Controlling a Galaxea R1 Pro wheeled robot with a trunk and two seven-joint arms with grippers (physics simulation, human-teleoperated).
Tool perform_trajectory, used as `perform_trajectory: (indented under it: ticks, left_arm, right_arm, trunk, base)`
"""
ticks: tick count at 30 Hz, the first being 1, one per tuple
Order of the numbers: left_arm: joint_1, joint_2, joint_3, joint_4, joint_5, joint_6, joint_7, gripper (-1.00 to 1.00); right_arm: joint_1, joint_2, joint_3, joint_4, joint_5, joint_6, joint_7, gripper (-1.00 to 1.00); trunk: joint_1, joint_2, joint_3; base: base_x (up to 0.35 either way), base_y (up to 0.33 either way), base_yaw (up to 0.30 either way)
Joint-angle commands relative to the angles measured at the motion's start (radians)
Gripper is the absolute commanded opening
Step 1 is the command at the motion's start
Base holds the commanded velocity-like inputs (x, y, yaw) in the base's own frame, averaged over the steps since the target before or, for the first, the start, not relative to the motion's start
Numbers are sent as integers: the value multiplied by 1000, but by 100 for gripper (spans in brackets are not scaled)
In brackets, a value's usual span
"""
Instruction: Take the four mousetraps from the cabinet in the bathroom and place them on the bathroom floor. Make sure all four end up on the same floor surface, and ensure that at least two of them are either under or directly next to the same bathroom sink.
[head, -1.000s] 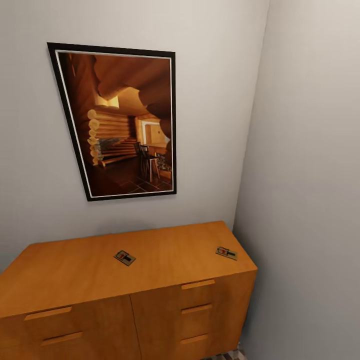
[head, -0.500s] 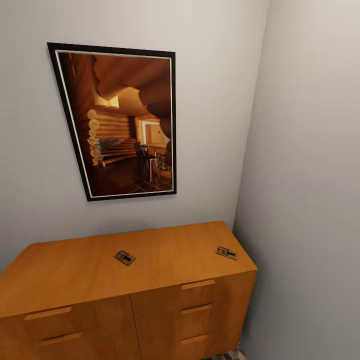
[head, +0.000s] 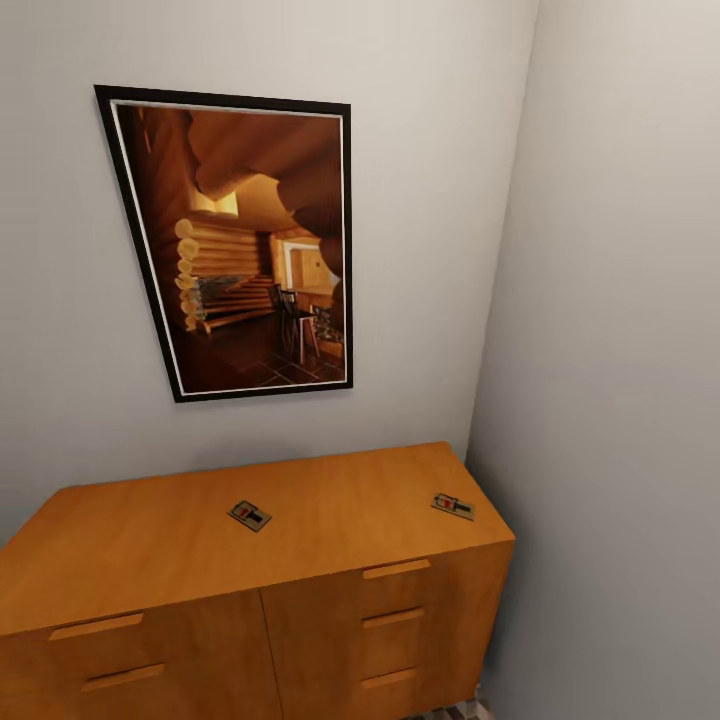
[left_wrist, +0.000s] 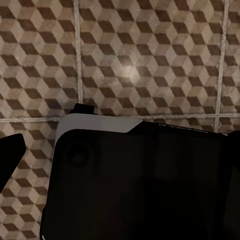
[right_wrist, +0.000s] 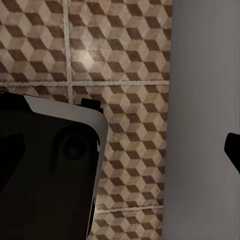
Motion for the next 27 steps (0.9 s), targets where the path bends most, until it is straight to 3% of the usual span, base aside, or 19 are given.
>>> perform_trajectory:
  ticks: [1, 27]
  left_arm:
    - [-1, 0, -8, 1, 9, -3, -1, 100]
    - [-1, 0, -8, 1, 9, -3, -1, 100]
  right_arm:
    - [-1, 0, 5, 3, 5, -5, -3, 100]
    - [-3, -2, 6, 3, 8, -7, 6, 100]
  trunk:
    - [0, -1, -2]
    - [0, -1, -2]
  base:
    - [0, 0, 0]
    - [0, 0, 0]
